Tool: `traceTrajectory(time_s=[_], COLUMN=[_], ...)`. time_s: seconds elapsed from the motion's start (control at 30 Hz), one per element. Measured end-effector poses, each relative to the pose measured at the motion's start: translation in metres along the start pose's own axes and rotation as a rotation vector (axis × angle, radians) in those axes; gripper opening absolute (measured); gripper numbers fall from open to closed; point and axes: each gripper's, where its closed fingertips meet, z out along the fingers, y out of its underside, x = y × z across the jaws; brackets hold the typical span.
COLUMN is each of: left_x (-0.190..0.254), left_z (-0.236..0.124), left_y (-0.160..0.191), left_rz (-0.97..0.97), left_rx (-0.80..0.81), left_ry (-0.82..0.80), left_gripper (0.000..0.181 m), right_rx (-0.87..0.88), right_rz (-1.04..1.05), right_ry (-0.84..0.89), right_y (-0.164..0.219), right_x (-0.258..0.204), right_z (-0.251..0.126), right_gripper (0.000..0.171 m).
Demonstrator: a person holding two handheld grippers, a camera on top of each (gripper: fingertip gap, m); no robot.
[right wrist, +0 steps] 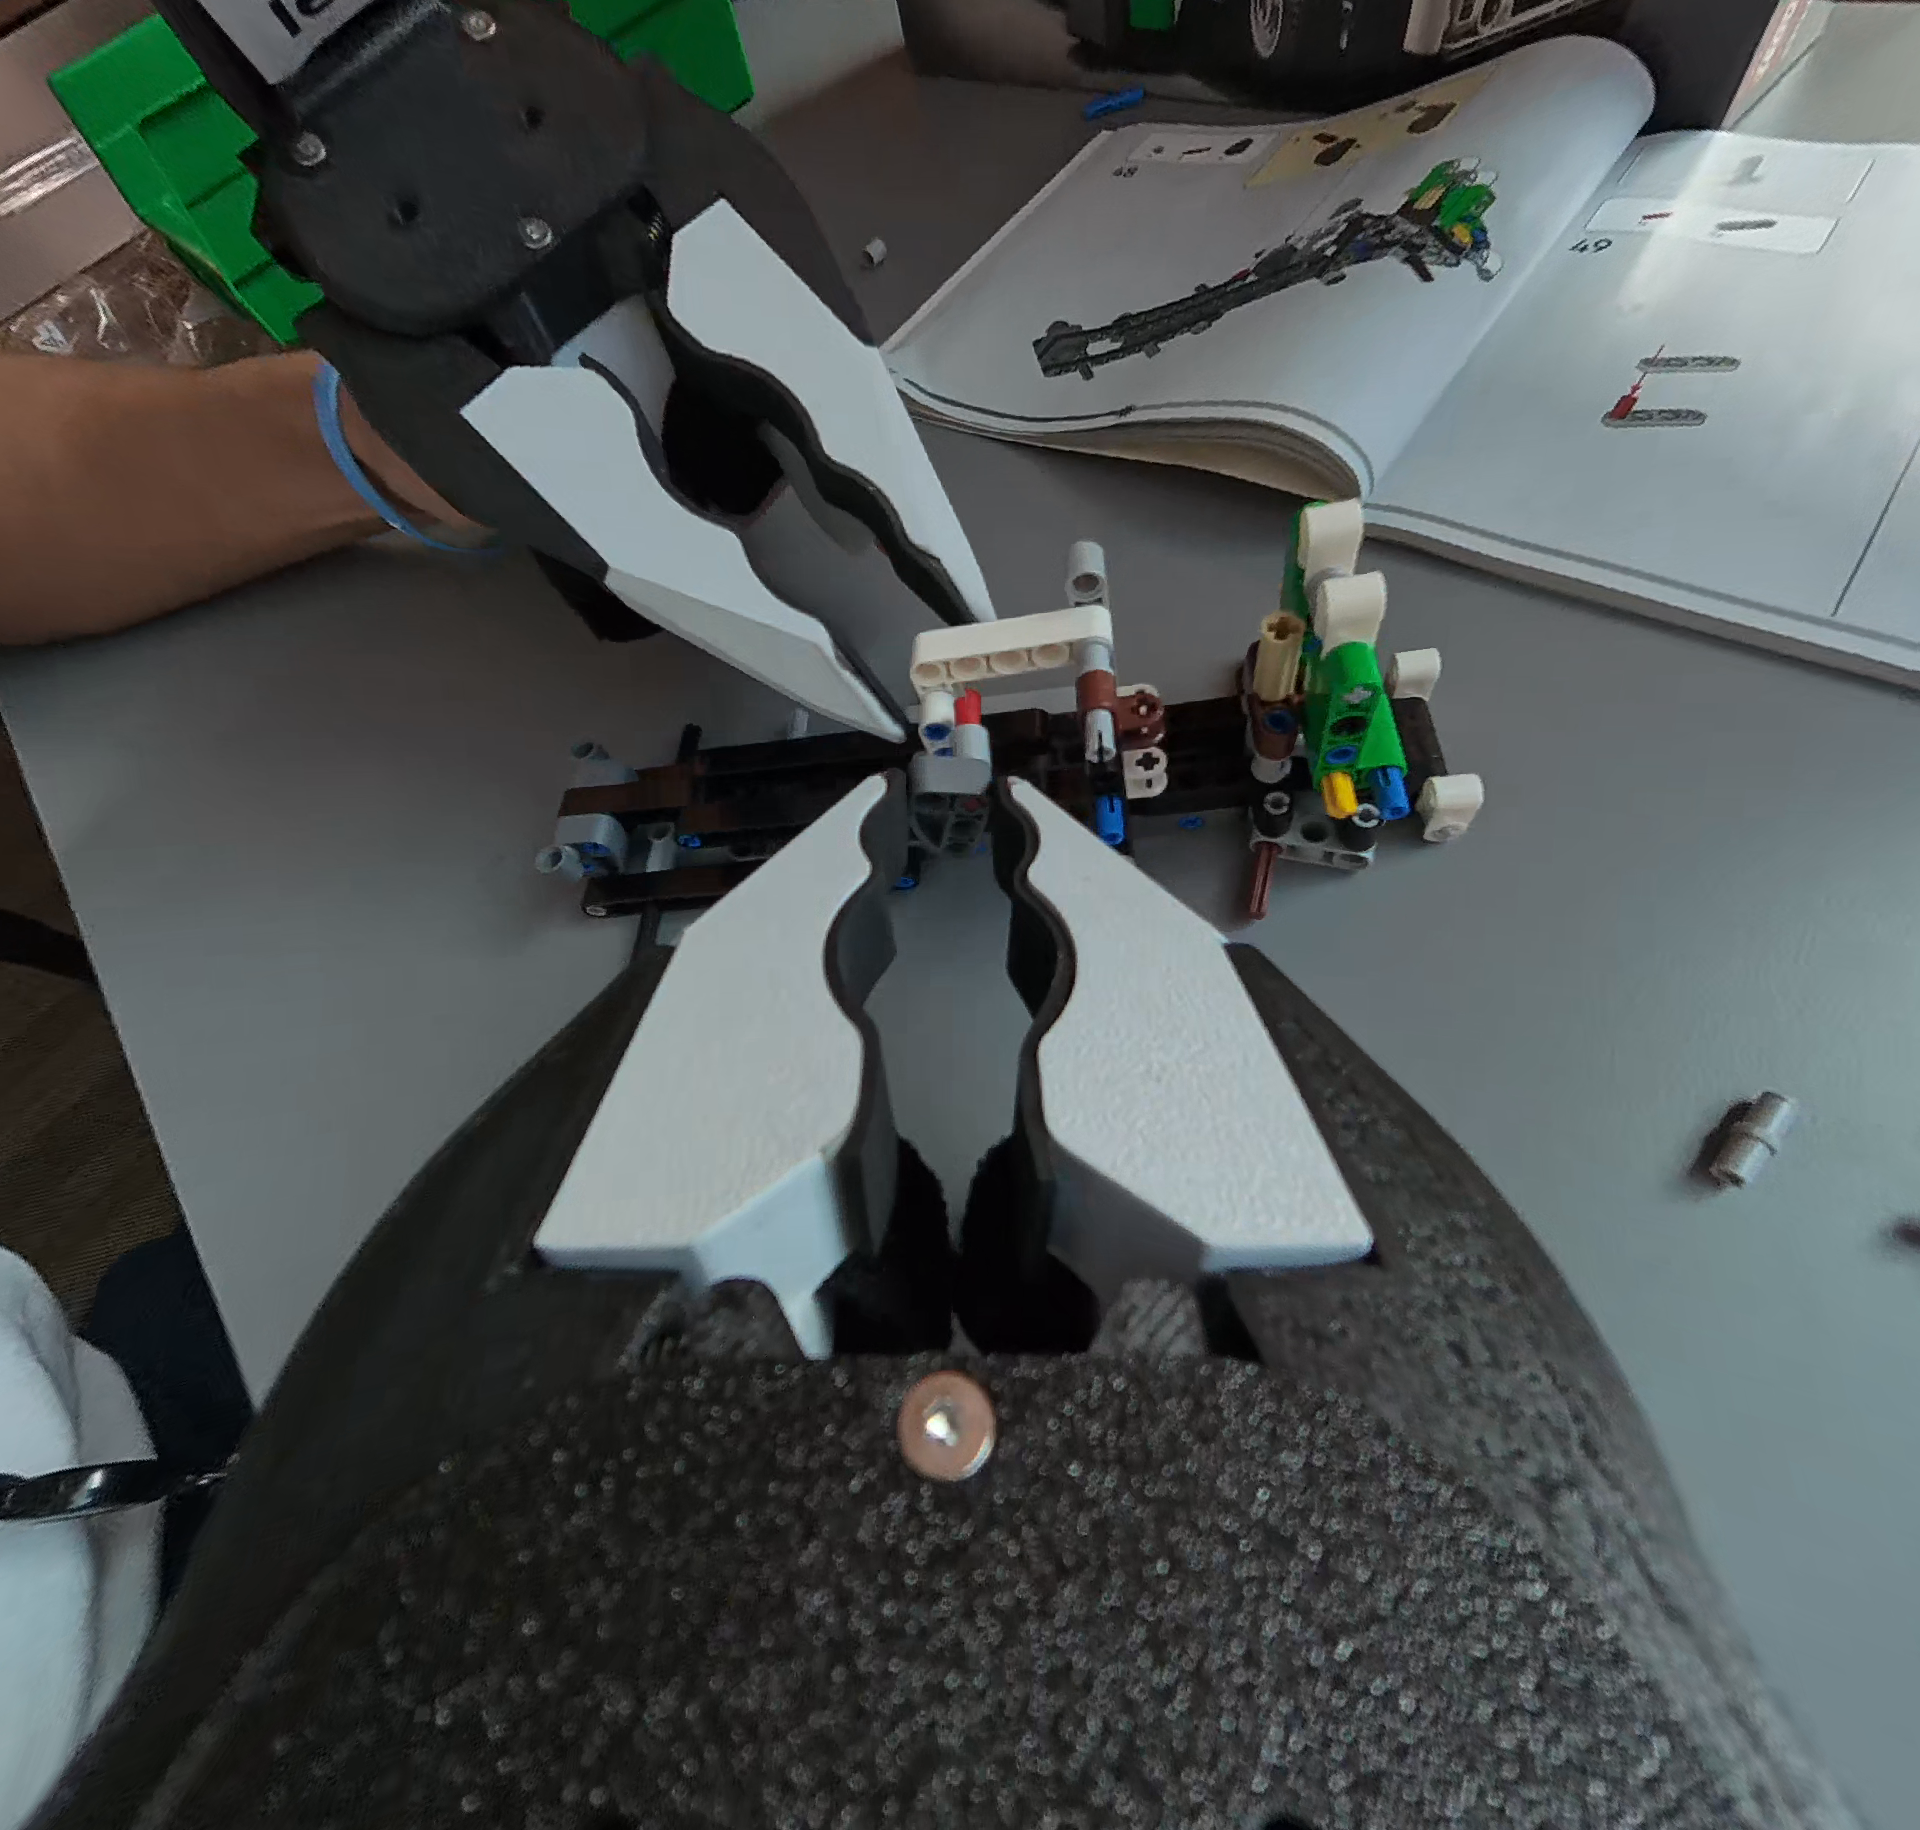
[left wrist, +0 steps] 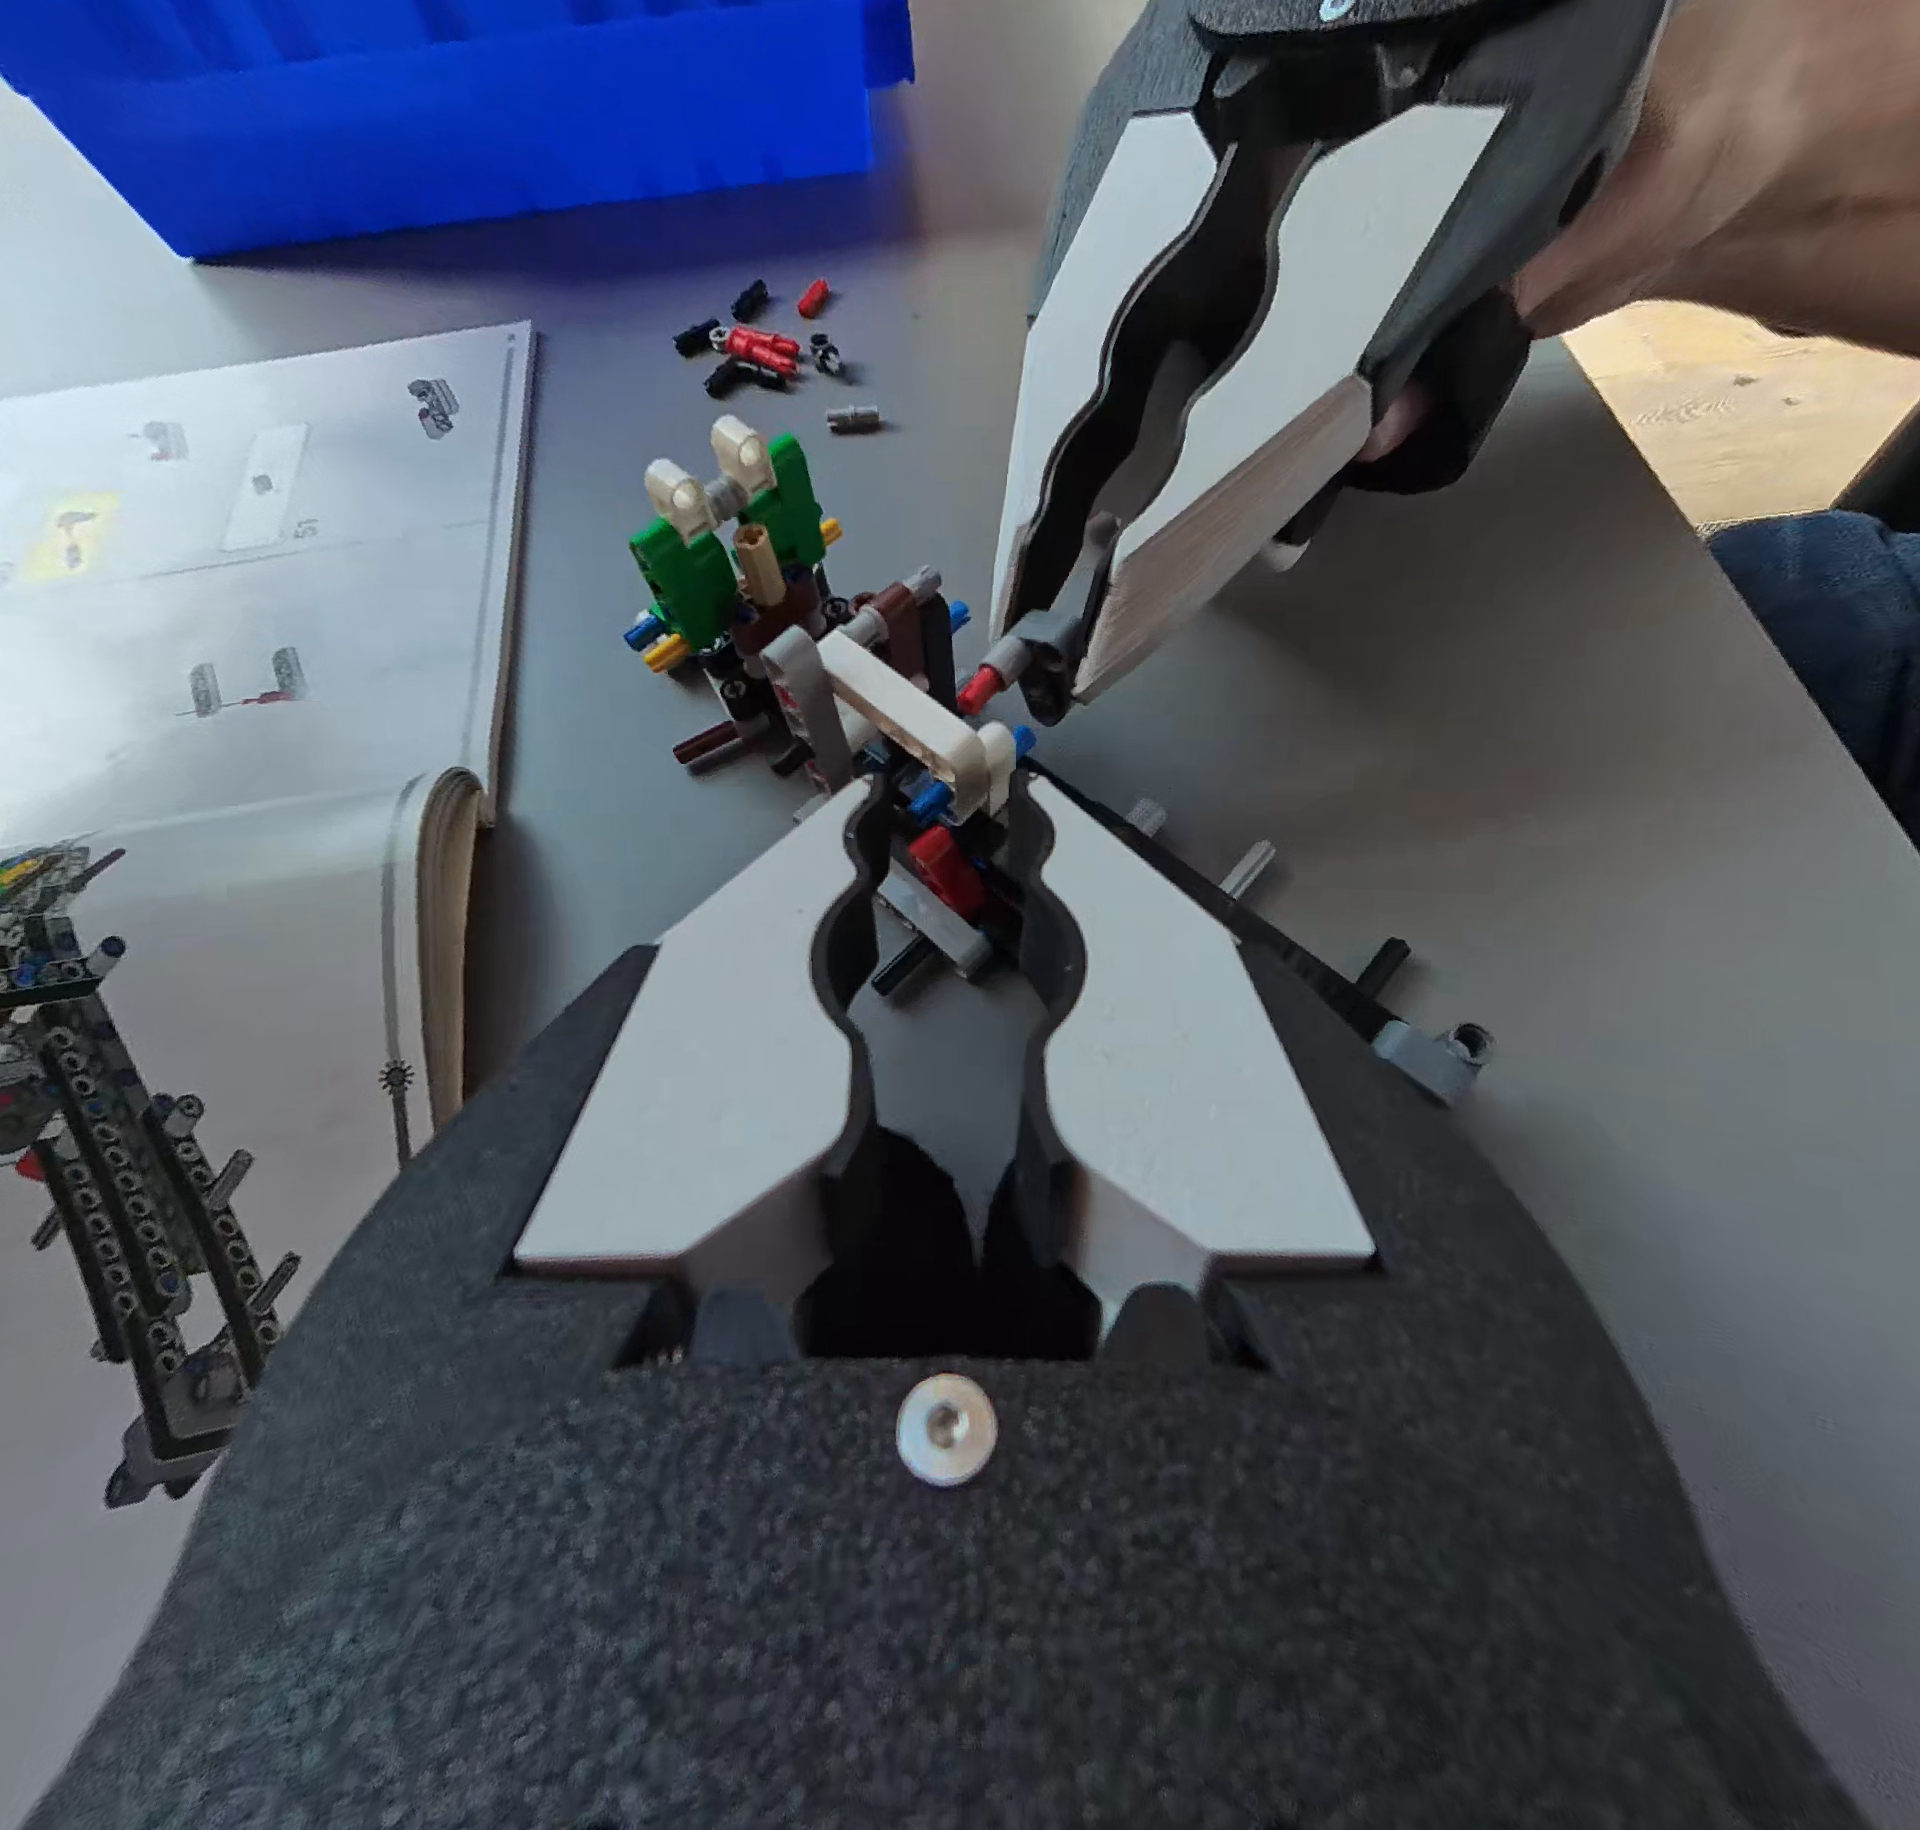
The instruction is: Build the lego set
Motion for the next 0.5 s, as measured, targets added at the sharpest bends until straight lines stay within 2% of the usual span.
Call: traceTrajectory(time_s=[0.5], left_x=[0.0017], left_z=[0.0044], left_y=[0.0041], left_rz=[-0.054], left_rx=[-0.036], left_ry=[0.063], left_gripper=[0.012], right_rx=[-0.002], right_rz=[0.024], right_ry=[0.002], right_y=[-0.002], right_x=[0.0017], right_z=[0.0057], right_gripper=[0.014])
